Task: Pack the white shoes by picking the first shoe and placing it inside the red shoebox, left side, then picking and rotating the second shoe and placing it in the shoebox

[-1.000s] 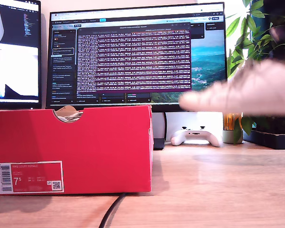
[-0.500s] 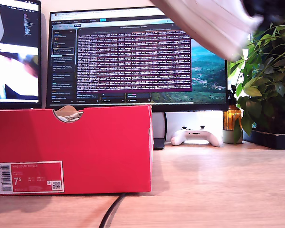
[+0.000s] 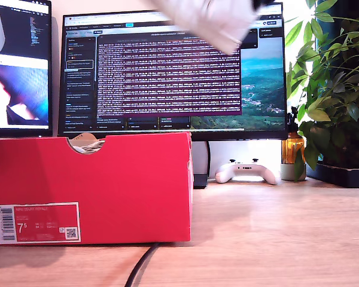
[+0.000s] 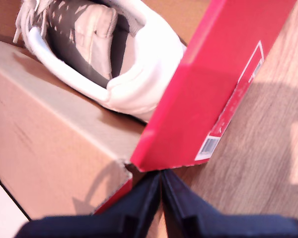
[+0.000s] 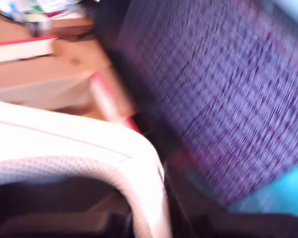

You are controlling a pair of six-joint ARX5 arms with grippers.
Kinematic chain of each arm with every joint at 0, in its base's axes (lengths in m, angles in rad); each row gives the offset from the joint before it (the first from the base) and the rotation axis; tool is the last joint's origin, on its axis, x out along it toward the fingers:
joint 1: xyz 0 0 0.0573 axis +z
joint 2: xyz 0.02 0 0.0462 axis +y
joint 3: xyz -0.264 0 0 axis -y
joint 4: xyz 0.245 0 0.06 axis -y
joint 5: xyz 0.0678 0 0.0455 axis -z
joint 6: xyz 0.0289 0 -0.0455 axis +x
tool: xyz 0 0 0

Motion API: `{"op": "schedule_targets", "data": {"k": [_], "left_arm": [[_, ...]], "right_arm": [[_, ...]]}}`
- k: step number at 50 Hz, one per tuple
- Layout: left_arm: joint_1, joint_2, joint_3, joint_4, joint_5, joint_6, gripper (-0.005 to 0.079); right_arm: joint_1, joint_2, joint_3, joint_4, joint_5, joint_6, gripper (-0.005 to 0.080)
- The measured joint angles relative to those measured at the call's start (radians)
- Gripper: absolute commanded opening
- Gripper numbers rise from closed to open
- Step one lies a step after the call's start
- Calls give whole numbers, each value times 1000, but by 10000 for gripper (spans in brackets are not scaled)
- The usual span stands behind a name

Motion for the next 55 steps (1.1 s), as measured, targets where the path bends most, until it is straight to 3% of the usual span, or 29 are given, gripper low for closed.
{"op": "schedule_targets", "data": {"k": [23,33,43,55], "left_arm": [[0,0,0,0,0,0,-21],[0,0,0,0,0,0,-21],[0,0,0,0,0,0,-21],[0,0,0,0,0,0,-21]], "right_arm": [[166,226,0,193,414,-268,-13],[198,256,-1,245,465,-399,-13],[253,265,-1,241,497,-431,-13],[315,294,1,152,537,-496,-13]]}}
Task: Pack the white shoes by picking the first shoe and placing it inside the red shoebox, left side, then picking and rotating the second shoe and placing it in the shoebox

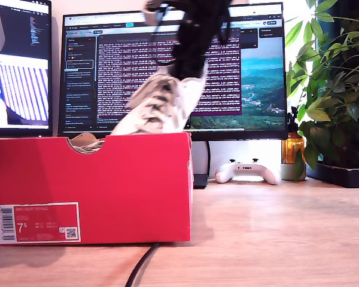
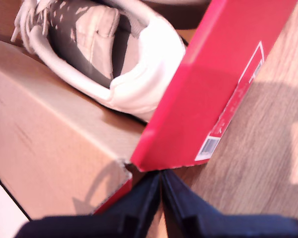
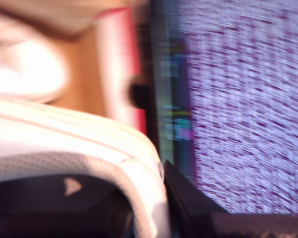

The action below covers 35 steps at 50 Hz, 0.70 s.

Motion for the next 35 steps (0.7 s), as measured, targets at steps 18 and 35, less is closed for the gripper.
{"op": "schedule_targets", "data": {"k": [18,35], "left_arm": [[0,0,0,-4,0,0,-21],[0,0,0,-4,0,0,-21]], "right_arm": [[21,56,10,-120,69,5,-6],[26,56,10,-126,63,128,253]]}}
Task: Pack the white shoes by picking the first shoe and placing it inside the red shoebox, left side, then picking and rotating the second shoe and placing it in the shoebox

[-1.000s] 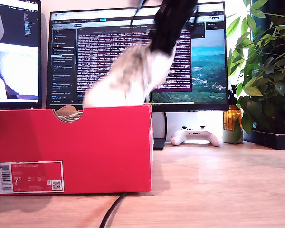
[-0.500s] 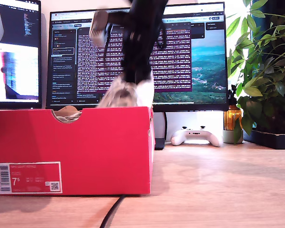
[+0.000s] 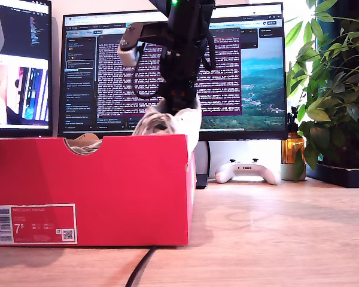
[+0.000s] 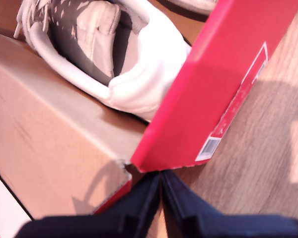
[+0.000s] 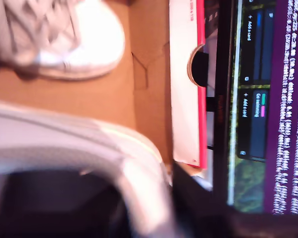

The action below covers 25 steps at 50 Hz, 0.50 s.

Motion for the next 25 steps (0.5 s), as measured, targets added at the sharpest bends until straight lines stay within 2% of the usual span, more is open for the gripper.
{"op": "schedule_targets", "data": {"k": [13,19,25], "left_arm": [[0,0,0,0,0,0,-21],[0,0,0,2,0,0,-21],[0,0,0,3,0,0,-21]], "right_arm": [[36,0,0,75,-10,6,252],[37,0,0,87,-45,10,252],[42,0,0,89,-19,10,252]]}}
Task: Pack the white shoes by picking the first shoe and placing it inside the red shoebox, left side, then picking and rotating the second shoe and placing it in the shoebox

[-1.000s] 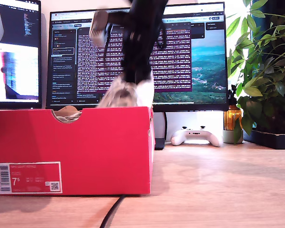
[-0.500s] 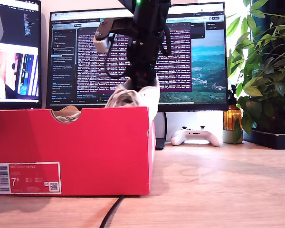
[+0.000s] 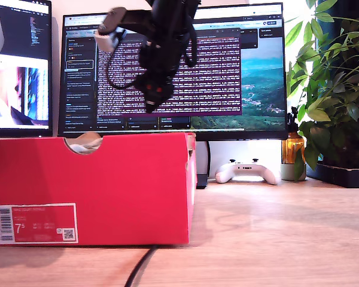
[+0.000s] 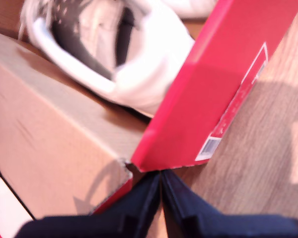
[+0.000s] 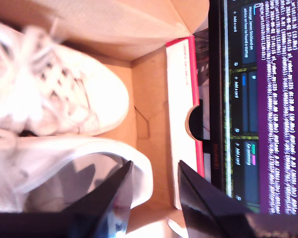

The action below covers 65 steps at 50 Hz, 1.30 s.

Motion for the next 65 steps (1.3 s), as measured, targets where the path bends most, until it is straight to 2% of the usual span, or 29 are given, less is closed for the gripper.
{"op": "schedule_targets", "data": {"k": [6,12,19,27,33,46,54,65], "left_arm": [[0,0,0,0,0,0,-21],[0,0,0,0,0,0,-21],[0,0,0,0,2,0,-21],[0,0,0,0,11,0,-21],[1,0,0,0,26,0,-21],[-3,-8,0,-51,27,0,-21],[-19,-82,0,-133,27,-3,-21],[-20,-231,0,-219,40,-139,-21]], "right_arm": [[0,0,0,-6,67,34,219],[-1,0,0,-24,163,85,-22],[1,0,0,-77,247,164,-9],[5,0,0,-129,282,344,-8],[16,0,0,-187,300,408,-8],[19,0,0,-241,292,582,-8],[-5,-1,0,-261,233,613,-8],[-58,-2,0,-321,158,714,-8]]}}
